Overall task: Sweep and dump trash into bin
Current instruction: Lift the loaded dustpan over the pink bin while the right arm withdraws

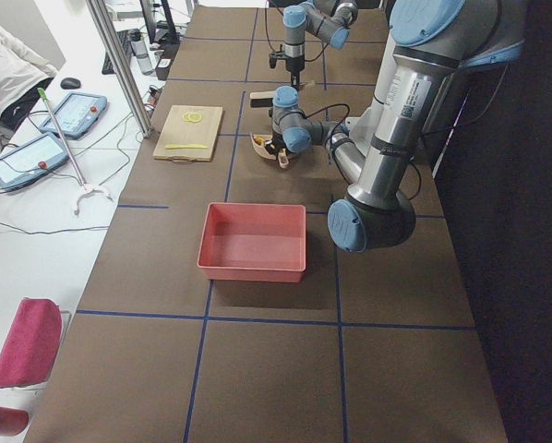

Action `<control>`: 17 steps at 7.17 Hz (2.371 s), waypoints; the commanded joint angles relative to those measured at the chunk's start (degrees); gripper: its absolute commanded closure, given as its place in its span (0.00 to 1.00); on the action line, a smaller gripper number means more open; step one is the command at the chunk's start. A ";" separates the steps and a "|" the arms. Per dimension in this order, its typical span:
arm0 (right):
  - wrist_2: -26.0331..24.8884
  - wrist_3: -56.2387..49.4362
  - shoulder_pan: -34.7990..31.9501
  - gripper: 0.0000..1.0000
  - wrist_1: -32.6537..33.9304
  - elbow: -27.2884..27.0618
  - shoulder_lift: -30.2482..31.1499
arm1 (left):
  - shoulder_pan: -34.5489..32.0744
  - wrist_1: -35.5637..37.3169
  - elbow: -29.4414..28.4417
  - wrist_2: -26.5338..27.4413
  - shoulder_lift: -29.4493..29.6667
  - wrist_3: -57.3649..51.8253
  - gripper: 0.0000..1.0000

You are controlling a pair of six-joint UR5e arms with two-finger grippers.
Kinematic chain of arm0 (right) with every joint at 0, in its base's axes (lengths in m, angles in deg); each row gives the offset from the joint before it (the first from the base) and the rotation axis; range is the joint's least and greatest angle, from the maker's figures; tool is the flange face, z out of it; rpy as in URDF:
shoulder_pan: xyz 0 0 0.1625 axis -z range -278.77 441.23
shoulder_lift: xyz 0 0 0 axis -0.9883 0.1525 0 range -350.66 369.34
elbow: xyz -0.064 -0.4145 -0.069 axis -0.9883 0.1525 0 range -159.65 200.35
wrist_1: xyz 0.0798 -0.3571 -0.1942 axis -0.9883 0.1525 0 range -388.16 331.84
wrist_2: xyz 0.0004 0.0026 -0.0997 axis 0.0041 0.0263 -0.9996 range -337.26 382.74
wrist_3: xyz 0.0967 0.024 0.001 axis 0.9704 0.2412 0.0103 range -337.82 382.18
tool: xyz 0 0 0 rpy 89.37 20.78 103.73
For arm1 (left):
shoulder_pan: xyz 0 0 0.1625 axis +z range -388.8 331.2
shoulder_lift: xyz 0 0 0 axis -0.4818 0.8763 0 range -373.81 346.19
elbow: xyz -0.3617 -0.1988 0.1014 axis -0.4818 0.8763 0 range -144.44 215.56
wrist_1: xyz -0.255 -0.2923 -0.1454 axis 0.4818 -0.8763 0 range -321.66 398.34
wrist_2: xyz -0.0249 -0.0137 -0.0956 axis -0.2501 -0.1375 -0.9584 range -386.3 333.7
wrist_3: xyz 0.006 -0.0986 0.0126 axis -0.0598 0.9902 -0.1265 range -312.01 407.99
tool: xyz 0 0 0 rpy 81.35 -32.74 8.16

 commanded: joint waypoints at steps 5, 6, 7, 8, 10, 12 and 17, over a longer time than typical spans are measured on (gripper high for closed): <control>-1.19 -5.66 -1.55 1.00 -3.04 -3.37 10.58 | -5.86 -10.62 1.34 -7.92 -2.71 10.99 0.99; -2.84 -5.22 -1.55 1.00 -4.81 -3.63 11.03 | -7.98 -12.01 2.21 -8.63 -4.98 10.91 0.99; -3.64 -3.56 -1.46 1.00 -5.00 -3.98 11.03 | -10.43 -13.15 2.31 -10.82 -6.39 10.99 0.99; -5.31 -2.07 -1.37 1.00 -5.00 -4.07 10.69 | -12.89 -13.25 2.66 -12.41 -7.80 10.73 0.99; -5.23 -2.05 -1.37 1.00 -5.00 -4.16 10.68 | -19.66 -16.73 2.75 -18.90 -12.53 10.29 1.00; -5.32 -2.05 -1.37 1.00 -5.00 -4.16 10.42 | -26.07 -25.10 1.52 -24.86 -18.52 9.86 1.00; -5.41 -2.05 -1.37 1.00 -5.00 -4.51 10.33 | -42.51 -18.22 -4.01 -27.01 -22.23 -18.03 1.00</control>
